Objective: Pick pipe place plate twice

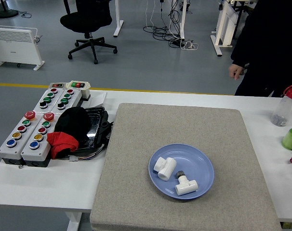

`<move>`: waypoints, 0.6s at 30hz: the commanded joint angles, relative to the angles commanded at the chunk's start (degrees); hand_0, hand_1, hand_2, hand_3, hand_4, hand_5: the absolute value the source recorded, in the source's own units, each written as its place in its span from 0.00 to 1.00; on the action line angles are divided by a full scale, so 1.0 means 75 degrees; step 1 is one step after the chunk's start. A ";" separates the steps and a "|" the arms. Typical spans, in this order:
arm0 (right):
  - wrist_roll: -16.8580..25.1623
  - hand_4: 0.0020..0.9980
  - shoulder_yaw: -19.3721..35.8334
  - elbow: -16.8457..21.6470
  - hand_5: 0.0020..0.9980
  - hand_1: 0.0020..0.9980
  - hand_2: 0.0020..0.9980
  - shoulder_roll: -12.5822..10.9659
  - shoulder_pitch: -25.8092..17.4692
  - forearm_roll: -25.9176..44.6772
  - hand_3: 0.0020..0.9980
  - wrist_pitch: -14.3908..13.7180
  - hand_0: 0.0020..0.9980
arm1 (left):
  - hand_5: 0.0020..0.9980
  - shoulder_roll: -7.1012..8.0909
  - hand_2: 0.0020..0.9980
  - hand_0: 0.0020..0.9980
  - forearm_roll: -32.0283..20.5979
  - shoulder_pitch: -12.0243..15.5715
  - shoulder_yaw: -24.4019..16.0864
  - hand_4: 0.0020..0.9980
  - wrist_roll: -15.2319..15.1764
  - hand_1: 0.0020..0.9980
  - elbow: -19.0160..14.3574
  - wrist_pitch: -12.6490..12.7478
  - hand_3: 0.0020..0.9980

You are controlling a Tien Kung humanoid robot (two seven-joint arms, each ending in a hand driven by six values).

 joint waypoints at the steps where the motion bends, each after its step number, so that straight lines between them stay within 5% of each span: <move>1: 0.0000 0.61 -0.0005 0.0000 0.55 0.78 0.86 -0.0001 0.0001 0.0000 0.83 0.0001 0.83 | 1.00 0.0000 0.72 0.71 0.0006 0.0001 -0.0002 0.40 0.0003 0.74 -0.0001 -0.0001 0.66; 18: -0.0084 0.60 -0.0017 -0.0007 0.55 0.79 0.86 -0.0013 0.0000 0.0142 0.83 0.0015 0.84 | 1.00 0.0003 0.73 0.71 0.0136 0.0118 -0.0056 0.40 0.0046 0.74 -0.0015 -0.0020 0.66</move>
